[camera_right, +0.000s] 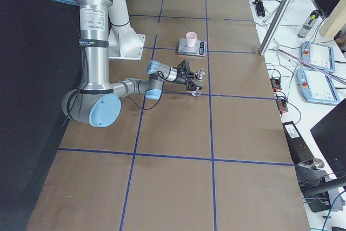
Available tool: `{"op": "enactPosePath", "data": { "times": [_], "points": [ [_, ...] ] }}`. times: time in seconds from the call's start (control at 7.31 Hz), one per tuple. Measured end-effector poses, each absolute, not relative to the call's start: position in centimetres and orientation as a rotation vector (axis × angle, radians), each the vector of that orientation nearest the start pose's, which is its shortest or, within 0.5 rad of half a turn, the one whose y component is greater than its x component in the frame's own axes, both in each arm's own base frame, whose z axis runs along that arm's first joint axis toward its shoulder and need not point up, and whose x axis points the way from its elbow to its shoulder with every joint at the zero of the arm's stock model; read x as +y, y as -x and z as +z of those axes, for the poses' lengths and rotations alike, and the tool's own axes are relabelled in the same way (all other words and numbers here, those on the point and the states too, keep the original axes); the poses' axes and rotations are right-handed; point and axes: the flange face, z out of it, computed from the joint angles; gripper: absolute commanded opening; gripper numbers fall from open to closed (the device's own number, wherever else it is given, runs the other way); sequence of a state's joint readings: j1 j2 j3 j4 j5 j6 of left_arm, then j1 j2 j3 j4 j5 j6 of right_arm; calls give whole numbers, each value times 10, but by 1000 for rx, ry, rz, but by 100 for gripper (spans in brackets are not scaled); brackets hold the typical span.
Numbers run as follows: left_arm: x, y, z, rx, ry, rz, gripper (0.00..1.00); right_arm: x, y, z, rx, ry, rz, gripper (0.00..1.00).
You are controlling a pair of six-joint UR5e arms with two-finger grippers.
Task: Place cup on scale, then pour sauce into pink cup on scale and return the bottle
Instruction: 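Lift the sauce bottle with the right gripper and carry it toward the cup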
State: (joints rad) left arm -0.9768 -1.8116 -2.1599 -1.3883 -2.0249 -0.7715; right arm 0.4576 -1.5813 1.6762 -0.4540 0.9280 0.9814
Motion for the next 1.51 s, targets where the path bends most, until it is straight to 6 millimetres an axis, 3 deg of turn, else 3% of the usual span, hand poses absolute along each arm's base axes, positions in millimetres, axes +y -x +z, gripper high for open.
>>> {"op": "enactPosePath", "data": {
  "times": [0.41, 0.68, 1.1, 1.37, 1.51],
  "points": [
    [-464, -204, 295, 744, -222, -23, 100, -403, 314, 442, -679, -1129, 118, 0],
    [-463, -203, 293, 746, -225, -22, 100, -405, 294, 397, -598, -1150, 47, 0],
    [-465, -197, 294, 736, -242, 1, 100, -406, 287, 373, -548, -1179, 5, 0],
    [-473, -167, 308, 688, -310, 135, 100, -407, 289, 371, -468, -1215, -86, 0],
    [-479, -135, 326, 648, -347, 222, 100, -409, 292, 369, -411, -1228, -129, 0]
  ]
}}
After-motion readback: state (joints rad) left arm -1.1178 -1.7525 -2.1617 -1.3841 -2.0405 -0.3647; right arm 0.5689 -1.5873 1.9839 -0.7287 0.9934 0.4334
